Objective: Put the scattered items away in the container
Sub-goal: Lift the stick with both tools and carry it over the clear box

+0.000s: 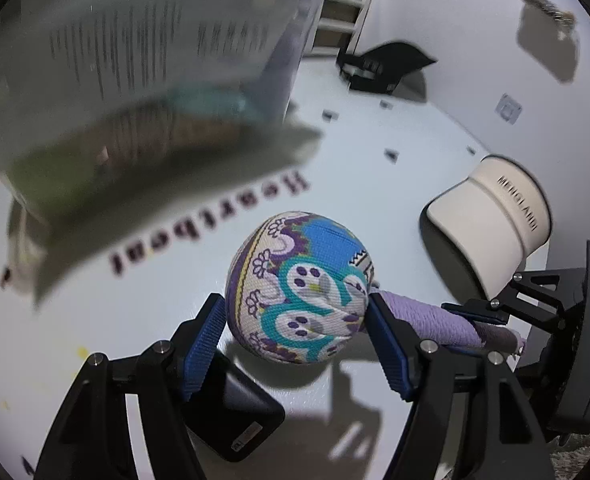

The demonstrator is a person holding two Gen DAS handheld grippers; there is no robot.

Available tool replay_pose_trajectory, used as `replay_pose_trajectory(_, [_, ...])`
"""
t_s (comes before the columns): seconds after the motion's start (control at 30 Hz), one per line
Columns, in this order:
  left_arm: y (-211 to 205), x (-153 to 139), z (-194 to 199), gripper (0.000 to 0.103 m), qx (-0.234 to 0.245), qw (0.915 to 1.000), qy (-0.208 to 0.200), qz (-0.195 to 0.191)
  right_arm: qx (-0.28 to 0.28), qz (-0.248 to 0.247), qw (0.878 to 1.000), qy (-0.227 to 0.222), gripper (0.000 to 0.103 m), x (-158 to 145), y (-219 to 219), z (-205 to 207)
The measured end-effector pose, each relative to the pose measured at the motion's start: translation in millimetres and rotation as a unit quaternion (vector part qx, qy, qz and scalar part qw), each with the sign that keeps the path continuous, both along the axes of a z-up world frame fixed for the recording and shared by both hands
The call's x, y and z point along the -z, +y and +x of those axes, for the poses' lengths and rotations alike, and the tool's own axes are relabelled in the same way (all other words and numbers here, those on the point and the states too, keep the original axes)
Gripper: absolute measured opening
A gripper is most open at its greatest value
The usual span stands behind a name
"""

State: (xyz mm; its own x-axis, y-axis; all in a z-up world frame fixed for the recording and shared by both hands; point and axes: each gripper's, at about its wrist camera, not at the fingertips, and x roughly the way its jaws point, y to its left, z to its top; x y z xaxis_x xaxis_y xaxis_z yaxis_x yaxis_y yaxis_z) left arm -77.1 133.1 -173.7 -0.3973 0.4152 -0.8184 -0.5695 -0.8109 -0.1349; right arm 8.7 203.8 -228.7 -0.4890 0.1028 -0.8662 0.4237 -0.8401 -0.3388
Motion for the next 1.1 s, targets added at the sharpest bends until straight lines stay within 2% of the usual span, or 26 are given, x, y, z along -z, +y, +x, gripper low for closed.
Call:
replay_pose_trajectory(0.2, [-3, -60, 12, 0.070, -0.011, 0.9964, 0.079, 0.028, 0.003, 0.042, 0.996, 0.078, 0.027, -51, -1, -1])
replay_pose_trajectory(0.3, [-5, -91, 17, 0.070, -0.014, 0.9918, 0.122, 0.038, 0.022, 0.041, 0.993, 0.107, 0.027, -79, -1, -6])
replay_pose_trajectory(0.47, [-14, -144, 20, 0.070, -0.011, 0.9800, 0.190, 0.059, 0.026, 0.051, 0.986, 0.155, 0.027, -125, -6, -9])
replay_pose_trajectory(0.7, [-42, -206, 5, 0.070, -0.028, 0.9608, 0.256, 0.103, -0.006, 0.099, 0.968, 0.230, 0.027, -195, -24, -30])
replay_pose_trajectory(0.83, [-71, -241, -19, 0.070, -0.052, 0.9491, 0.281, 0.133, -0.038, 0.132, 0.954, 0.266, 0.027, -231, -39, -55])
replay_pose_trajectory(0.93, [-97, -269, -43, 0.070, -0.074, 0.9417, 0.288, 0.157, -0.079, 0.164, 0.937, 0.299, 0.027, -263, -55, -78])
replay_pose_trajectory(1.1, [-139, -306, -87, 0.070, -0.116, 0.9361, 0.282, 0.176, -0.146, 0.188, 0.919, 0.315, 0.027, -306, -79, -129])
